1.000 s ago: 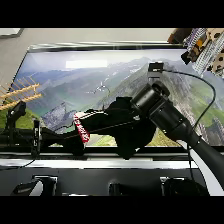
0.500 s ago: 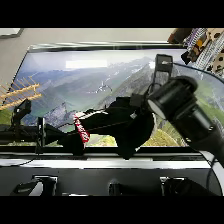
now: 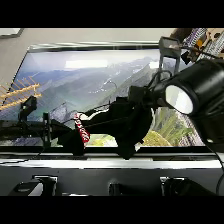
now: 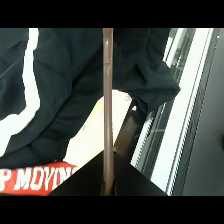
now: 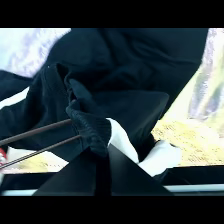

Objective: Fold the clothes and pants, and hang the long-sleeved shirts on hangers.

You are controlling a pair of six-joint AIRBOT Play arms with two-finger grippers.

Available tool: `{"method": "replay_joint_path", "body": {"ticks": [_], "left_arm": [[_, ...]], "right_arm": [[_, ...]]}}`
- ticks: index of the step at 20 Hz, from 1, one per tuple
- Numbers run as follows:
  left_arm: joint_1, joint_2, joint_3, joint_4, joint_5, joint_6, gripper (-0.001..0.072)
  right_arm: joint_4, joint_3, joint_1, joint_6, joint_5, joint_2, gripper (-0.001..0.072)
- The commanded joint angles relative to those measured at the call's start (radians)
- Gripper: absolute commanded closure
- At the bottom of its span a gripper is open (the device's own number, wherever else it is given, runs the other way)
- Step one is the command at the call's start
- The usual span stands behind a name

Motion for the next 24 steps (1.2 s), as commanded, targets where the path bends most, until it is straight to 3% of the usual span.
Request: {"method": "replay_joint_path", "body": {"ticks": [1, 5, 10, 18, 24], "left_arm": [[-0.071, -0.034, 0.001, -0.02, 0.082, 0.034, 0.0683], [-0.133, -0.08, 0.002, -0.023, 0.152, 0.064, 0.0683], [-0.167, -0.121, 0.003, -0.075, 0.193, 0.117, 0.0683], [-0.21, -0.125, 0.003, -0.226, 0.2, 0.13, 0.0683], [-0.21, -0.127, 0.003, -0.252, 0.201, 0.141, 0.0684]], "right_arm": [[-0.003, 0.011, 0.0, -0.061, 0.025, -0.051, 0.0666], [0.089, 0.047, 0.0, -0.068, -0.029, -0.069, 0.0666], [0.1, 0.243, 0.0, -0.068, 0.091, -0.069, 0.0666], [0.019, 0.245, 0.0, -0.205, 0.169, -0.164, 0.0665], [0.071, 0.246, 0.0, -0.21, 0.13, -0.187, 0.0665]]}}
